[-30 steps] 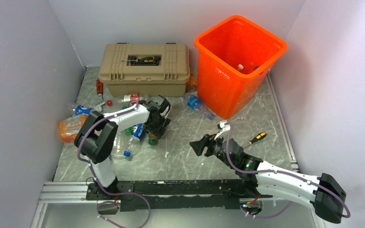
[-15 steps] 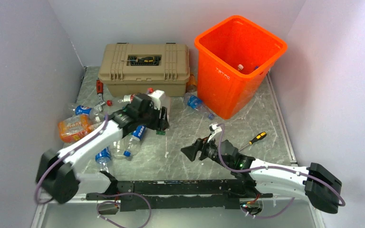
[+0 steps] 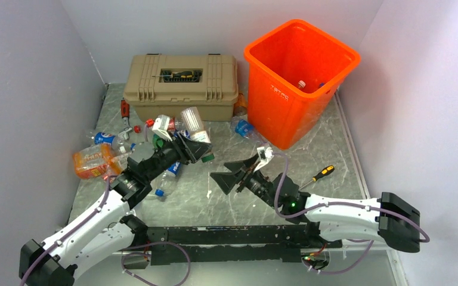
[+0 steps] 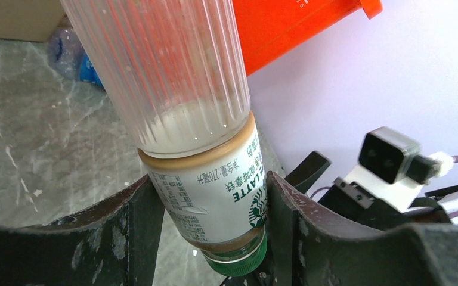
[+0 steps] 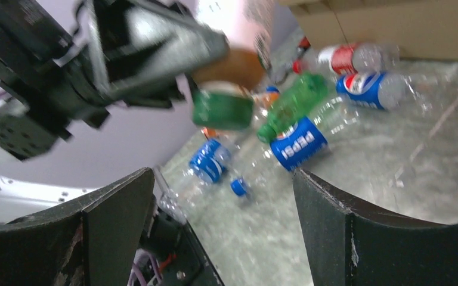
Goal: Put the plastic bottles in the bin
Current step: Pick up the plastic bottle at the center of the board.
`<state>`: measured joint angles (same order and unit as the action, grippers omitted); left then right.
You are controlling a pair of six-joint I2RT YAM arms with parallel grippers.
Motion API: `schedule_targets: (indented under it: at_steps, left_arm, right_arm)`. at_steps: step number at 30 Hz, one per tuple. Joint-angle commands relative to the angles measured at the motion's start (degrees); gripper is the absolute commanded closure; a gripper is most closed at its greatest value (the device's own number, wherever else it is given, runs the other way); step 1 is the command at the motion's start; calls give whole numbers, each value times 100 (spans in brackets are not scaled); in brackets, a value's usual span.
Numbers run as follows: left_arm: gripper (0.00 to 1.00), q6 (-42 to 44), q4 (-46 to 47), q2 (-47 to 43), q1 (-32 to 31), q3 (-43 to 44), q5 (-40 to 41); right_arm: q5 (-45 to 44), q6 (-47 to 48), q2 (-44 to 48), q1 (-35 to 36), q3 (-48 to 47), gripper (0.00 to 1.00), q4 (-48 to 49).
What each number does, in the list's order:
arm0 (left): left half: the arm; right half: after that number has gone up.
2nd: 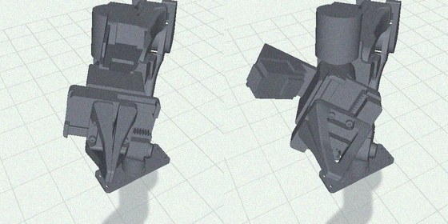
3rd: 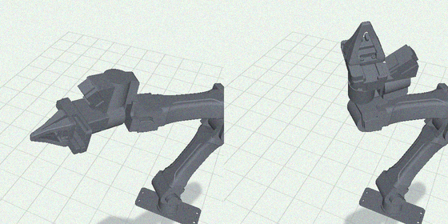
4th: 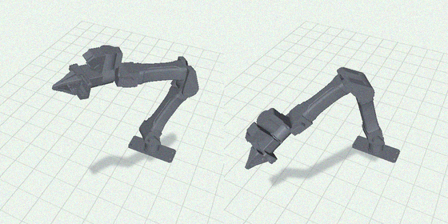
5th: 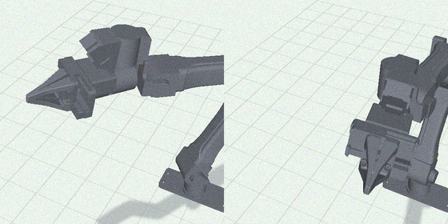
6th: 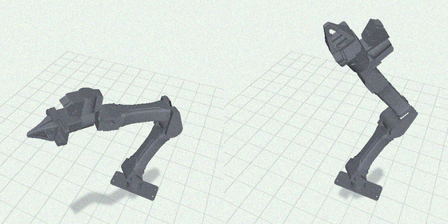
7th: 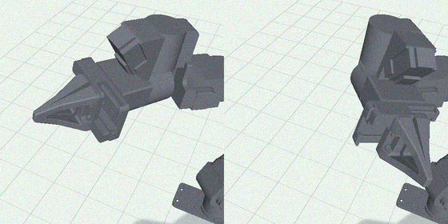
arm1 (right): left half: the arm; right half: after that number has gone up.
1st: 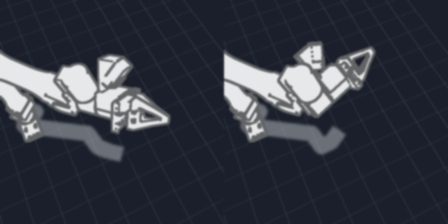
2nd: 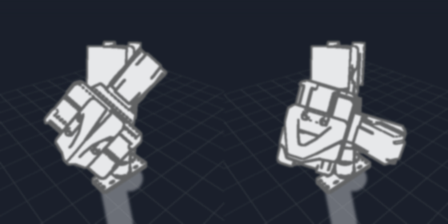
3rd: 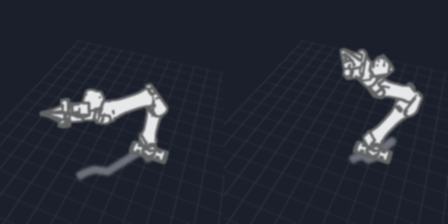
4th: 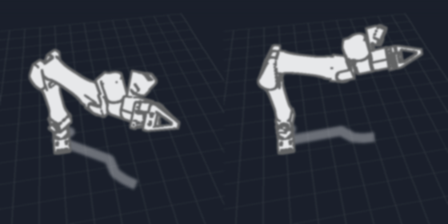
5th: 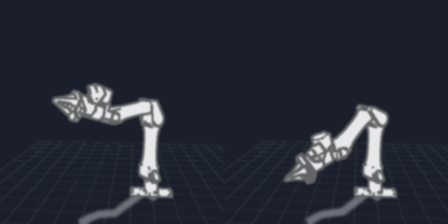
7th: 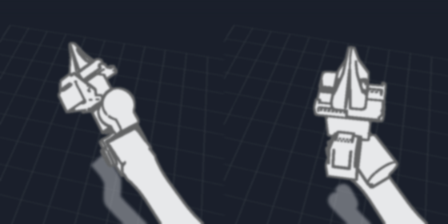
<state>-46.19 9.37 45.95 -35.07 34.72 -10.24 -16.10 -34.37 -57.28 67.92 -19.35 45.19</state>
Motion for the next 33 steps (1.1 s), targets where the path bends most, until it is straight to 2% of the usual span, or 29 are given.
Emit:
schedule_targets:
  at_steps: [1, 4, 8, 18, 24, 25, 28, 29, 31, 32, 33]
  left_arm:
    - [67, -860, 976, -170, -9, -202, -33]
    - [67, -956, 1024, -192, -17, -211, -101]
    - [67, -1020, 1136, -256, -49, -232, -167]
    - [68, -1125, 1097, -412, -200, -323, -167]
    - [68, -1111, 1077, -421, -351, -325, -113]
    - [68, -1104, 1076, -422, -379, -325, -92]
    - [67, -1045, 1025, -440, -478, -300, -47]
    - [65, -990, 968, -440, -495, -267, -53]
    - [47, -749, 577, -438, -518, -91, -135]
    - [34, -562, 150, -461, -525, 92, -71]
    - [8, -355, -436, -505, -532, 427, 93]
  right_arm:
    - [-12, 431, -286, 28, -734, 9, 431]
    - [80, 461, -532, 28, -1036, 9, 317]
    - [-39, 355, -879, 28, -1536, 10, -340]
    - [-364, 241, -1013, 28, -1323, 28, 475]
    - [-387, 202, -1138, 28, -1420, 29, 537]
    - [-384, 181, -1171, 28, -1452, 33, 495]
    - [-393, 124, -1174, 28, -1471, 56, 388]
    - [-402, 123, -1139, 28, -1429, 63, 390]
    - [-407, 179, -951, 28, -1338, 78, 350]
    - [-384, 230, -797, 28, -1307, 84, 153]
    - [-371, 294, -577, 28, -1296, 91, -192]
